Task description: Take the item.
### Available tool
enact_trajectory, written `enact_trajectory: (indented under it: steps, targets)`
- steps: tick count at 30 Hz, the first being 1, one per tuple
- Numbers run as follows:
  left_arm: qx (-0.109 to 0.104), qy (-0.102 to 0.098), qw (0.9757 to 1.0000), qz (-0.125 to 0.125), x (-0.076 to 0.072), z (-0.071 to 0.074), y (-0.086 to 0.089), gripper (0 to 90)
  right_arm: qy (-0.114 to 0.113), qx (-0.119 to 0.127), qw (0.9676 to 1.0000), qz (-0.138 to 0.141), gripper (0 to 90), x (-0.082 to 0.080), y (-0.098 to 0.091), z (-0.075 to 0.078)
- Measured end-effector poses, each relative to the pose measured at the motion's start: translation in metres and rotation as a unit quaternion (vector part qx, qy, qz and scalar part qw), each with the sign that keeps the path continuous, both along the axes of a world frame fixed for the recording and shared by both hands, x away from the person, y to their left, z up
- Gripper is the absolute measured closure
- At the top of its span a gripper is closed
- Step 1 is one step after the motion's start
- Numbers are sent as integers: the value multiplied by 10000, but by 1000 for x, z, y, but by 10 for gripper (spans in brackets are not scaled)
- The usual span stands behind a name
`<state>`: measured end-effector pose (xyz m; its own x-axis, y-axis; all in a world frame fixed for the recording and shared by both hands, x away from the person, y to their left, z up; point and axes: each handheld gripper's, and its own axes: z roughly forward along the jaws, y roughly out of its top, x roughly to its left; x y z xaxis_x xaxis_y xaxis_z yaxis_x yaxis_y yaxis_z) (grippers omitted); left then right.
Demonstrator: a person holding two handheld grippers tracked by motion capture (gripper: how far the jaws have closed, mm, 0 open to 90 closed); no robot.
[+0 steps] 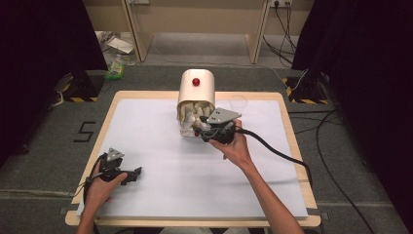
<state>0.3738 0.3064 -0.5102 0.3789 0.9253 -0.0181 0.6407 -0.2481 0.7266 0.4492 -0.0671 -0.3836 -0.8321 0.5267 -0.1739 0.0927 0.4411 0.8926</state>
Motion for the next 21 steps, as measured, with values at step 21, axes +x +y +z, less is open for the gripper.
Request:
enact_trajectory:
  steps: [21]
  targets:
    - [2,-4,10000,0,0,0,0,0,39,-135,9997,189,619,-26,-5,-5]
